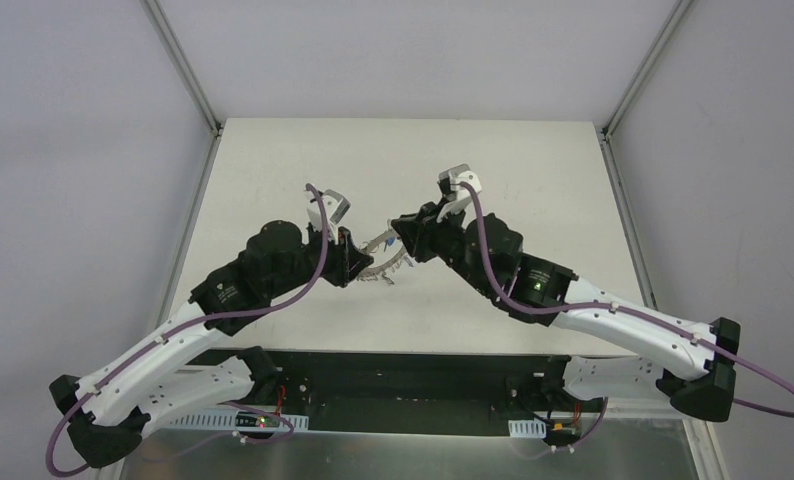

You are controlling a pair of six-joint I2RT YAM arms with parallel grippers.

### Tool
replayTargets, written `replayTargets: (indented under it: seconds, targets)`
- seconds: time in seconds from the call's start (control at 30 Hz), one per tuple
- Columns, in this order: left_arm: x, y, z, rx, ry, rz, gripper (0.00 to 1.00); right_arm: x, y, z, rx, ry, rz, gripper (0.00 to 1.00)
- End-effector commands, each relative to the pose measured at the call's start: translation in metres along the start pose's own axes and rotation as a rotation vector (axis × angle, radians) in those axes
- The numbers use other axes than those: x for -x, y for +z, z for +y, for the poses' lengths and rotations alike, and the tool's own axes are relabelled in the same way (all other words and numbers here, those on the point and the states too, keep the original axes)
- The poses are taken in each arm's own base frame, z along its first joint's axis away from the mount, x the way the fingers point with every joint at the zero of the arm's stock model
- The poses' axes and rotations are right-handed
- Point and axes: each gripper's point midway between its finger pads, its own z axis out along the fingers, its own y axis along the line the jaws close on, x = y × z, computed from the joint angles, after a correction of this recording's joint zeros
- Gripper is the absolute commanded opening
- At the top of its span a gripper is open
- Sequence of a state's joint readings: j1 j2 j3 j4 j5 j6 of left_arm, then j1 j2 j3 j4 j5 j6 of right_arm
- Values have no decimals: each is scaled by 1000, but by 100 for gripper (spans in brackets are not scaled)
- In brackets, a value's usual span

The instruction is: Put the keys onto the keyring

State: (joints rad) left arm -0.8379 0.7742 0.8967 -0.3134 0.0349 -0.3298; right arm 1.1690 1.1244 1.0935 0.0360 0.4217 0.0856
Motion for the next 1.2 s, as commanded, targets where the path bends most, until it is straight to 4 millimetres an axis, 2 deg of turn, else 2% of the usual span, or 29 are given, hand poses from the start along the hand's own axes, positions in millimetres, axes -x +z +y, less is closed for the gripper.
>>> replayTargets:
  seconds: [0.0, 0.07, 0.13, 0.33, 0.5, 0.63, 0.77, 0.93, 1.1, 1.17]
  targets:
    - [25, 6, 2, 46, -25, -62, 0, 32, -15, -15, -7, 119, -73, 32]
    - [25, 12, 4, 63, -33, -51, 0, 29, -18, -28, -33, 135, -67, 43]
    - [24, 19, 5, 76, -34, -38, 0, 26, -22, -39, -56, 148, -68, 49]
    - [14, 49, 16, 139, -20, 19, 0, 8, -34, -81, -152, 183, -41, 58]
    - [10, 74, 25, 171, -1, 46, 0, -24, -41, -106, -230, 210, 32, 66]
    - [-1, 97, 51, 277, 66, 96, 0, -49, -46, -116, -259, 230, 75, 68]
    - [-14, 111, 81, 384, 101, 147, 0, -74, -47, -112, -207, 295, 114, 72]
    - [-34, 124, 109, 499, 159, 213, 0, -120, -49, -128, -285, 367, 197, 74]
    - [-58, 143, 119, 520, 176, 293, 8, -156, -54, -139, -346, 397, 284, 81]
    - [-64, 149, 123, 535, 179, 313, 17, -166, -57, -146, -382, 387, 306, 83]
